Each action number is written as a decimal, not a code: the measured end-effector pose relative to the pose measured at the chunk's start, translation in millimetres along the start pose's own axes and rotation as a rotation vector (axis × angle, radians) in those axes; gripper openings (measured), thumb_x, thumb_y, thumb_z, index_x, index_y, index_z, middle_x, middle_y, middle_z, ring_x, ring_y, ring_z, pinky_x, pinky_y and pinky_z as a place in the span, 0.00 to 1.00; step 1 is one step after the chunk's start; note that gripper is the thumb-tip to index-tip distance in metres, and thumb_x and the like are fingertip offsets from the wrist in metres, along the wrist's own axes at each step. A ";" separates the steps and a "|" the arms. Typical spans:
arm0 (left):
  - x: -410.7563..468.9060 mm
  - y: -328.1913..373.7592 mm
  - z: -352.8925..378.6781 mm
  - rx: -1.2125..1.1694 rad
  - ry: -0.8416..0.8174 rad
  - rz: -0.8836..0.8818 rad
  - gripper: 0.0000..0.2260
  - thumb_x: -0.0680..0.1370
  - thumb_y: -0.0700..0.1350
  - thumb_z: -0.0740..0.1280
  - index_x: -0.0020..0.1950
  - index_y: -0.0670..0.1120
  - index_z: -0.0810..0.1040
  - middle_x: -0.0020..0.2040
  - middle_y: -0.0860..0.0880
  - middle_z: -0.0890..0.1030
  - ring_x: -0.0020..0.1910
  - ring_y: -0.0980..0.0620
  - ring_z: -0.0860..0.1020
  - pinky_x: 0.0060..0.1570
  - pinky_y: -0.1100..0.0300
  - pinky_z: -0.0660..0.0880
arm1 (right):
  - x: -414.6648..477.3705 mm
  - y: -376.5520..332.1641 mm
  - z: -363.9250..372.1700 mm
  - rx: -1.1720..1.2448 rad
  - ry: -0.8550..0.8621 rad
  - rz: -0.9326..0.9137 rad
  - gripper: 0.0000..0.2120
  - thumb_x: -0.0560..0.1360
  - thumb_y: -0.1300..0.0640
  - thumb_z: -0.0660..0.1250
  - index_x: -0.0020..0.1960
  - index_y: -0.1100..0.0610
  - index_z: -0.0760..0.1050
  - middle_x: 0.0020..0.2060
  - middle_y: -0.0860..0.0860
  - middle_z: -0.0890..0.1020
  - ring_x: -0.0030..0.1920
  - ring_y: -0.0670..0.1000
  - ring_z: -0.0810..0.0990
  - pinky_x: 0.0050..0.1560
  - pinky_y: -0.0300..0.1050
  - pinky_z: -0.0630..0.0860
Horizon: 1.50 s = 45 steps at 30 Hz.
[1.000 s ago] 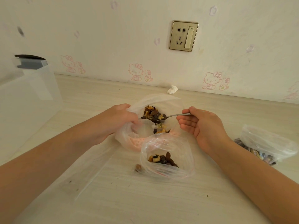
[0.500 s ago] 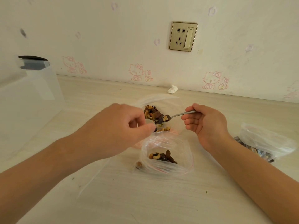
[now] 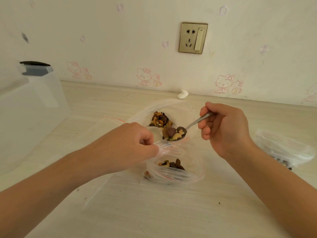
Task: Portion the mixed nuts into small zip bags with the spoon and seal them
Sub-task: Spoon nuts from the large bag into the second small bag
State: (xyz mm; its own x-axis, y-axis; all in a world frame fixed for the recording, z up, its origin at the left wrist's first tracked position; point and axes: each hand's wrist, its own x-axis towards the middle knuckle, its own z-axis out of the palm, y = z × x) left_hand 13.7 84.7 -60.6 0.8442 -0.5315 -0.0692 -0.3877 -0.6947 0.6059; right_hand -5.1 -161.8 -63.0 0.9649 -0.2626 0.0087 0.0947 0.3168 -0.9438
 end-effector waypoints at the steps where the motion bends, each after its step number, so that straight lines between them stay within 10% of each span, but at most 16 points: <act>1: 0.3 -0.2 -0.4 -0.001 -0.004 -0.001 0.10 0.78 0.55 0.69 0.40 0.52 0.80 0.28 0.51 0.76 0.26 0.56 0.70 0.31 0.58 0.70 | -2.3 -1.8 0.5 -0.018 -0.040 -0.043 0.24 0.81 0.58 0.61 0.28 0.56 0.80 0.23 0.57 0.77 0.19 0.51 0.70 0.20 0.38 0.67; 8: 0.3 1.5 -1.0 -0.025 -0.015 0.025 0.09 0.78 0.54 0.69 0.40 0.53 0.81 0.26 0.53 0.76 0.24 0.58 0.69 0.25 0.66 0.67 | -24.4 -6.3 3.2 -0.290 -0.377 -0.513 0.17 0.79 0.56 0.64 0.33 0.56 0.81 0.27 0.60 0.78 0.22 0.62 0.74 0.21 0.42 0.69; 19: -2.9 5.5 -4.6 -0.054 -0.001 0.078 0.19 0.75 0.64 0.68 0.38 0.49 0.80 0.25 0.55 0.71 0.25 0.57 0.66 0.28 0.64 0.66 | -17.7 -1.1 -0.5 -0.208 -0.194 -0.567 0.19 0.81 0.60 0.62 0.34 0.59 0.80 0.27 0.57 0.78 0.23 0.62 0.73 0.21 0.41 0.68; 24: 13.0 -6.7 -17.8 -0.220 0.427 0.102 0.18 0.73 0.65 0.67 0.39 0.50 0.82 0.26 0.54 0.74 0.24 0.58 0.68 0.25 0.66 0.66 | -4.6 0.4 -2.1 -0.180 -0.010 -0.477 0.18 0.85 0.57 0.61 0.39 0.58 0.81 0.30 0.57 0.82 0.26 0.54 0.77 0.26 0.43 0.74; 27: 31.6 -22.9 -19.3 -0.116 0.576 0.039 0.12 0.73 0.62 0.72 0.50 0.56 0.80 0.42 0.60 0.81 0.37 0.61 0.77 0.36 0.64 0.70 | 1.1 8.4 -0.4 -0.288 0.001 -0.401 0.16 0.86 0.56 0.62 0.43 0.58 0.82 0.34 0.58 0.84 0.30 0.55 0.80 0.29 0.45 0.78; 32: 54.4 -40.7 -9.6 -0.084 0.208 -0.149 0.43 0.70 0.67 0.76 0.79 0.54 0.63 0.60 0.59 0.74 0.51 0.63 0.76 0.43 0.64 0.71 | 6.2 25.8 1.1 -0.515 -0.039 -0.378 0.13 0.85 0.56 0.62 0.49 0.55 0.85 0.39 0.53 0.87 0.35 0.55 0.84 0.33 0.46 0.81; 39: 67.8 -41.5 -9.0 -0.155 0.263 -0.200 0.05 0.79 0.43 0.71 0.54 0.47 0.82 0.45 0.51 0.84 0.42 0.51 0.82 0.36 0.59 0.73 | 9.6 35.3 6.3 -0.763 -0.025 -0.496 0.12 0.85 0.51 0.63 0.53 0.48 0.85 0.43 0.43 0.86 0.38 0.49 0.84 0.39 0.45 0.80; 45: 64.2 -40.1 -6.5 -0.251 0.300 -0.236 0.05 0.80 0.47 0.68 0.45 0.50 0.80 0.38 0.54 0.78 0.35 0.56 0.75 0.35 0.59 0.67 | 12.3 29.2 1.8 -0.842 0.059 -0.511 0.12 0.85 0.52 0.62 0.49 0.47 0.83 0.39 0.40 0.84 0.38 0.45 0.83 0.38 0.41 0.76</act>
State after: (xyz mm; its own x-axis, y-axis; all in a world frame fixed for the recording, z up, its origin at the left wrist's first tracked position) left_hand 85.8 81.6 -84.2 0.9829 -0.1832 -0.0181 -0.1016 -0.6216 0.7767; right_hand 9.9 -154.2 -89.8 0.8405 -0.2396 0.4860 0.2693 -0.5936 -0.7584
